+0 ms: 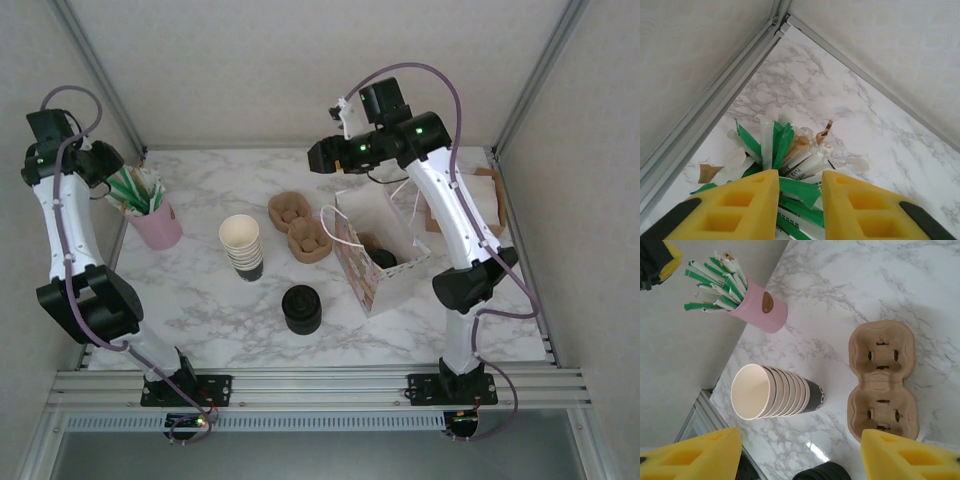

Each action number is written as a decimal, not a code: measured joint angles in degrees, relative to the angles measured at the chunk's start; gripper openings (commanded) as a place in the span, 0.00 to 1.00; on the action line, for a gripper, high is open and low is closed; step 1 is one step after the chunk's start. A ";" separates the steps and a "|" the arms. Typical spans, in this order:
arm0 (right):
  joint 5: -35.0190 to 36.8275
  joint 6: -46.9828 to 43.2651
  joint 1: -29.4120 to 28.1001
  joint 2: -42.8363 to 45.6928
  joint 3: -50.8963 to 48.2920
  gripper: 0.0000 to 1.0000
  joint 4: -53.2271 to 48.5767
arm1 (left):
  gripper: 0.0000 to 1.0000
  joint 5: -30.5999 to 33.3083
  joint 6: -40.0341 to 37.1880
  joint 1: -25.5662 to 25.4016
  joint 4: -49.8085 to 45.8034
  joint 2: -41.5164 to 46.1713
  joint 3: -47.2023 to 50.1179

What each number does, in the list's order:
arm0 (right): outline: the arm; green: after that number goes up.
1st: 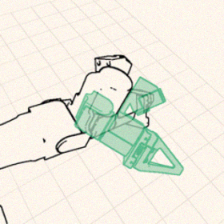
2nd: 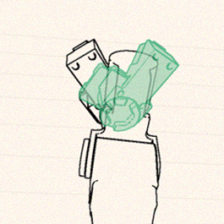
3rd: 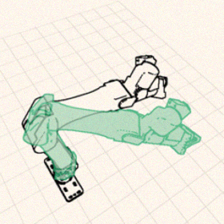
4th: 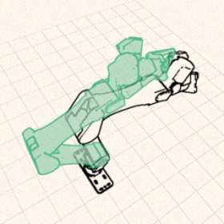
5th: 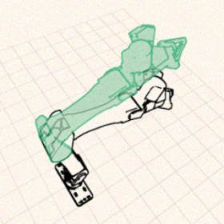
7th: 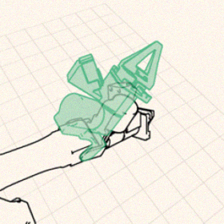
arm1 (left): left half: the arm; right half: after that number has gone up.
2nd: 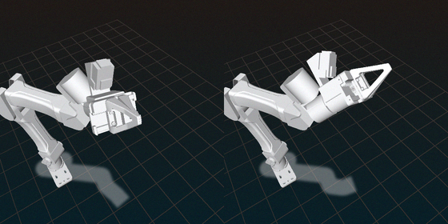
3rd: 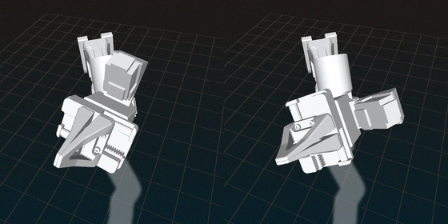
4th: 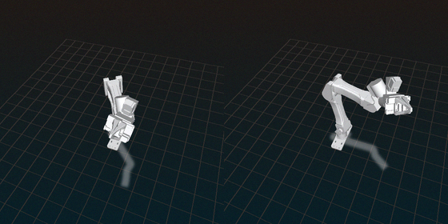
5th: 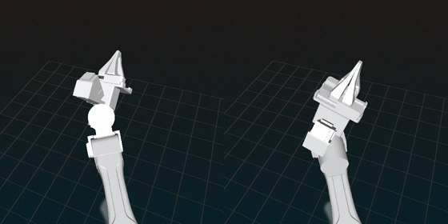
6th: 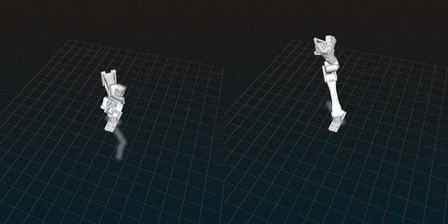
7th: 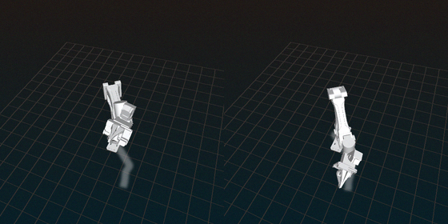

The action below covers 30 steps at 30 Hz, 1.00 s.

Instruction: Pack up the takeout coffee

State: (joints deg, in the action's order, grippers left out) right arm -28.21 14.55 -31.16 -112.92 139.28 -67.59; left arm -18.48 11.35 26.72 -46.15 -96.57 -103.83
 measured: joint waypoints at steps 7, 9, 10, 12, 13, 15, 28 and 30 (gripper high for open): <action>-0.13 0.00 0.00 -0.13 0.55 0.64 -0.74 | 0.21 0.44 -1.53 -2.95 -0.24 -0.26 -0.57; -0.13 -0.02 0.00 -0.13 0.57 0.64 -0.85 | 0.20 1.25 -1.84 -3.06 -0.44 -0.61 -0.87; -0.13 -0.02 0.00 -0.13 0.57 0.64 -0.85 | 0.20 1.95 -1.97 -3.04 -0.46 -0.85 -1.03; -0.13 -0.02 0.00 -0.13 0.57 0.64 -0.85 | 0.20 2.97 -2.19 -2.99 -0.52 -1.22 -1.09; -0.13 -0.02 0.00 -0.13 0.57 0.64 -0.87 | 0.20 3.32 -2.21 -2.99 -0.59 -1.38 -1.09; -0.13 -0.02 0.00 -0.13 0.57 0.64 -0.87 | 0.20 3.76 -2.23 -3.02 -0.68 -1.66 -1.09; -0.09 -0.04 0.00 -0.13 0.57 0.64 -1.25 | 0.16 4.83 -2.36 -3.02 -1.07 -4.00 -1.29; -0.09 -0.04 0.00 -0.13 0.57 0.64 -1.25 | 0.16 4.83 -2.36 -3.02 -1.05 -4.37 -1.60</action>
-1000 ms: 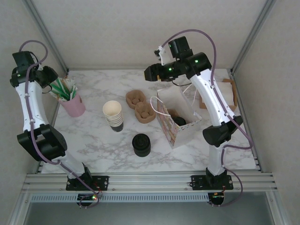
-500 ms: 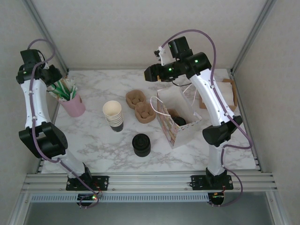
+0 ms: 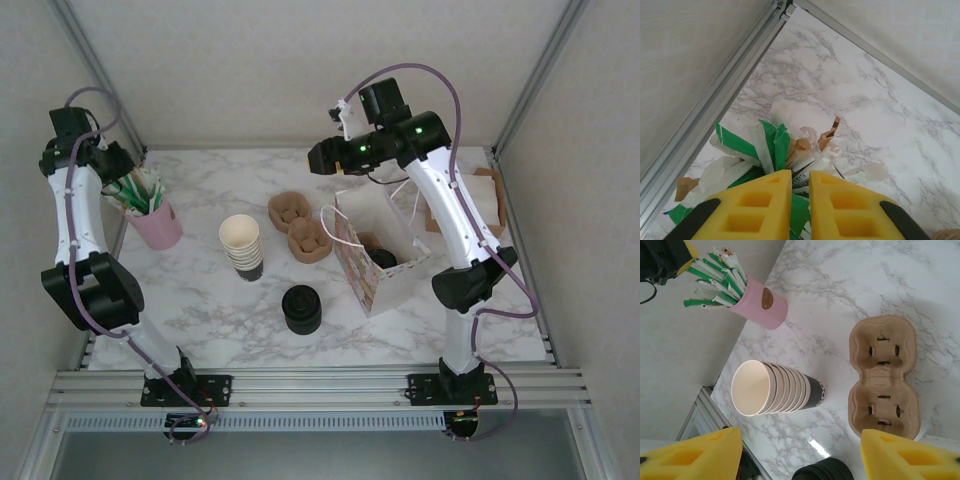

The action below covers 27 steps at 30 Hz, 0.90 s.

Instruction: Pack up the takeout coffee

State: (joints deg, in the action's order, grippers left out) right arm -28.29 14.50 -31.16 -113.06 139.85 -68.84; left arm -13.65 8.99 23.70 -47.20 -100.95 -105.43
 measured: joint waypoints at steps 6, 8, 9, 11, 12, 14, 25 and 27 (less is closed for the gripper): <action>0.02 0.00 0.00 0.00 0.04 0.64 0.00 | 0.12 0.26 0.00 0.00 -0.02 -0.04 -0.11; 0.02 0.00 0.00 0.00 0.09 0.64 0.00 | 0.11 0.44 0.00 0.00 -0.02 -0.04 -0.11; 0.02 0.00 0.00 0.00 0.09 0.64 0.00 | 0.10 0.61 0.00 0.00 -0.02 -0.04 -0.11; 0.04 0.00 0.00 0.00 0.20 0.64 0.00 | 0.07 0.92 0.00 0.00 -0.02 -0.04 -0.11; 0.02 0.02 0.00 0.00 0.20 0.64 -0.02 | 0.05 1.07 0.00 0.00 -0.02 -0.04 -0.11; 0.02 0.00 0.00 -0.02 0.33 0.64 0.00 | 0.04 1.31 0.07 0.00 -0.02 -0.04 -0.11; -0.02 0.02 0.00 -0.09 0.96 0.68 -0.07 | 0.00 4.46 0.63 -0.85 -0.94 0.55 -0.55; -0.02 0.02 0.00 -0.09 0.96 0.69 -0.09 | 0.00 4.96 0.87 -1.27 -1.53 0.87 -1.33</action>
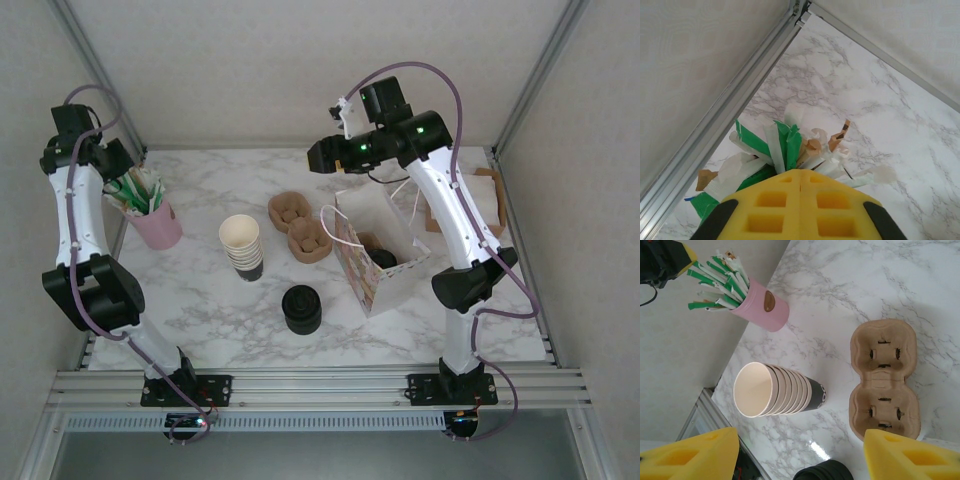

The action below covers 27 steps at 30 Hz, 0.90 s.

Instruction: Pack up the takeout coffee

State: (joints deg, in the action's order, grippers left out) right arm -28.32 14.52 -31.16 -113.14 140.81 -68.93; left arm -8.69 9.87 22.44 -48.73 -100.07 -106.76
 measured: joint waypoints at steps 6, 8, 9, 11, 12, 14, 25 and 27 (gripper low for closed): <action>0.00 0.00 0.00 0.00 0.00 0.71 -0.70 | 0.00 1.60 0.68 -0.76 -1.09 2.12 -1.49; -0.02 0.00 0.00 0.00 0.00 0.71 -0.81 | 0.00 2.36 0.85 -0.76 -1.27 2.60 -1.64; -0.02 0.02 0.00 0.00 0.00 0.71 -0.81 | 0.00 2.58 0.85 -0.76 -1.40 2.75 -1.75; -0.02 0.00 0.00 0.00 0.00 0.72 -0.81 | 0.00 2.86 0.87 -0.76 -1.81 2.75 -2.23; -0.02 0.02 0.00 0.00 0.00 0.72 -0.81 | 0.00 2.99 0.90 -0.76 -2.03 2.75 -2.49; -0.02 0.00 0.00 0.00 0.00 0.73 -0.81 | 0.00 2.99 1.16 -0.76 -2.84 2.75 -3.61; -0.02 0.02 0.00 0.00 0.31 0.74 -0.98 | 0.00 4.04 2.89 -0.76 -5.27 5.79 -11.41; -0.02 0.02 0.00 0.00 0.31 0.74 -0.98 | 0.00 4.33 3.26 -0.76 -5.66 6.34 -12.81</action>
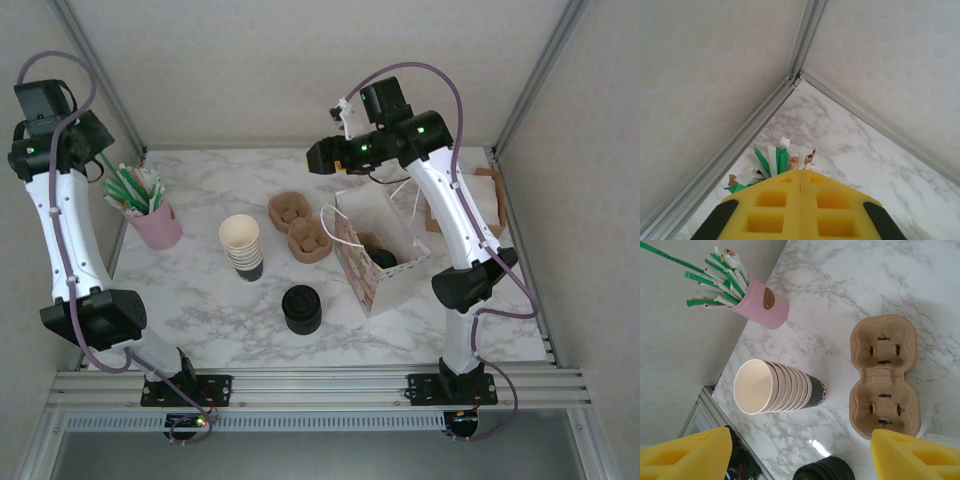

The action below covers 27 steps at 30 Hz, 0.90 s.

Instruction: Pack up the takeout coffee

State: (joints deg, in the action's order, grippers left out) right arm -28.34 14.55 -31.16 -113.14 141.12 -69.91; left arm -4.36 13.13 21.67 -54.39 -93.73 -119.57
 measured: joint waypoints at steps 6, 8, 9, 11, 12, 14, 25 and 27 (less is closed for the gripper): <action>0.02 0.02 0.00 0.00 0.00 0.75 0.00 | 0.00 0.22 1.09 0.00 -1.27 1.42 -4.02; 0.04 0.02 0.00 0.00 0.00 0.75 0.00 | 0.00 -0.68 1.55 0.00 -1.22 2.25 -4.87; 0.07 0.02 0.00 0.00 0.00 0.75 0.02 | 0.00 -1.42 1.79 0.00 -1.22 2.82 -5.16; 0.17 0.02 0.00 0.07 0.00 0.75 0.04 | 0.00 -2.95 2.27 0.00 -1.18 3.89 -5.66; 0.20 0.02 0.00 0.13 -0.07 0.76 0.09 | 0.00 -4.04 2.64 0.00 -1.07 4.59 -5.81; 0.26 0.04 0.00 0.66 -0.83 0.76 0.50 | 0.00 -6.34 3.34 0.00 -0.72 5.70 -6.05; 2.93 1.14 0.00 9.75 -11.21 0.78 6.84 | 0.00 -18.82 6.62 -3.32 2.71 7.13 -6.32; 3.41 1.38 0.00 11.87 -13.40 0.79 8.28 | 0.00 -20.09 6.93 -4.66 3.43 7.10 -6.32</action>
State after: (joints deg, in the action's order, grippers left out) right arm -24.93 15.92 -31.16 -101.27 127.72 -61.63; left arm -24.45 20.05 17.02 -50.96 -86.63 -125.89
